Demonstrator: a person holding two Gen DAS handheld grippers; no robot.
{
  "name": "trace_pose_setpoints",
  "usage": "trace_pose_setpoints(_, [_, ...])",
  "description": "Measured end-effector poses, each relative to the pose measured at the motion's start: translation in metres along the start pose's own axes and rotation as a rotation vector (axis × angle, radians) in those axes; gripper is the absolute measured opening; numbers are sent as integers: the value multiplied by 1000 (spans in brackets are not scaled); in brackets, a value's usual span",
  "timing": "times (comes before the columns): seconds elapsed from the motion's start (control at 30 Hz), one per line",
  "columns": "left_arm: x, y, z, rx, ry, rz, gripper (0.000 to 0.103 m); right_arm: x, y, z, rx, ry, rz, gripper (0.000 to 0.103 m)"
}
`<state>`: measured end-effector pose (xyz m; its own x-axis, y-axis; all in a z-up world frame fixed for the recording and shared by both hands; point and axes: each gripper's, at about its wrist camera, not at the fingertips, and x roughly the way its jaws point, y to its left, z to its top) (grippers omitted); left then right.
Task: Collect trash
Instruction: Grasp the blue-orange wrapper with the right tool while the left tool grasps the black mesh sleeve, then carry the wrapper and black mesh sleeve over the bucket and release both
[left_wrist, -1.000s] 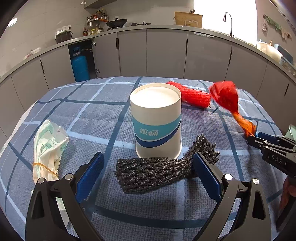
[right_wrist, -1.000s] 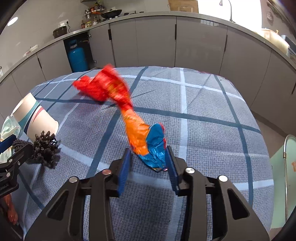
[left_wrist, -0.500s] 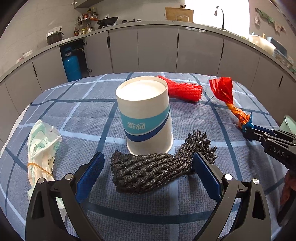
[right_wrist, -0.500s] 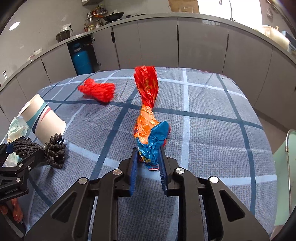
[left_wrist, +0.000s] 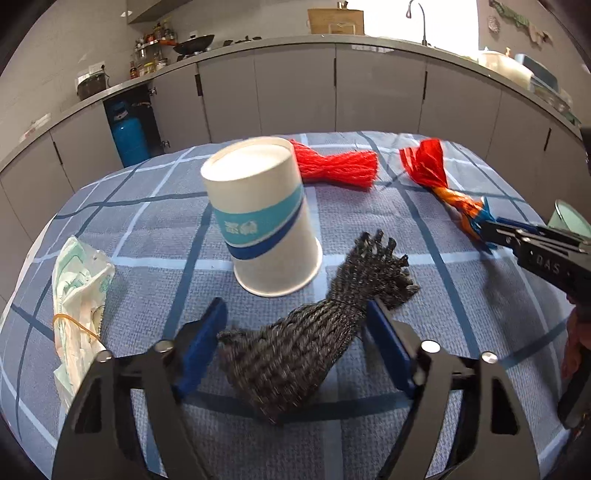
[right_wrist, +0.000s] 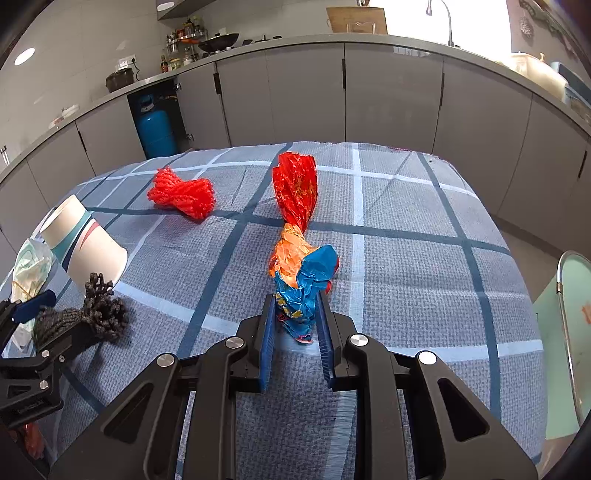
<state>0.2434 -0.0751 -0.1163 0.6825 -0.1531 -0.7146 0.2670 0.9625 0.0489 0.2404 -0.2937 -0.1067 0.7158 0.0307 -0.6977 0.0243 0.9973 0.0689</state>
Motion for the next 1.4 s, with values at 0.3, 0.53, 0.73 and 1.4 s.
trace_pose_setpoints(0.3, [1, -17, -3, 67, 17, -8, 29, -4, 2, 0, -11, -25, 14, 18])
trace_pose_setpoints(0.53, [0, -15, -3, 54, 10, -2, 24, -13, -6, -2, 24, -68, 31, 16])
trace_pose_setpoints(0.73, [-1, -12, -3, 40, 5, -8, 20, -28, -14, -7, 68, -123, 52, 10])
trace_pose_setpoints(1.4, [-17, -72, 2, 65, -74, -75, 19, -84, -45, -33, 78, -297, 24, 9])
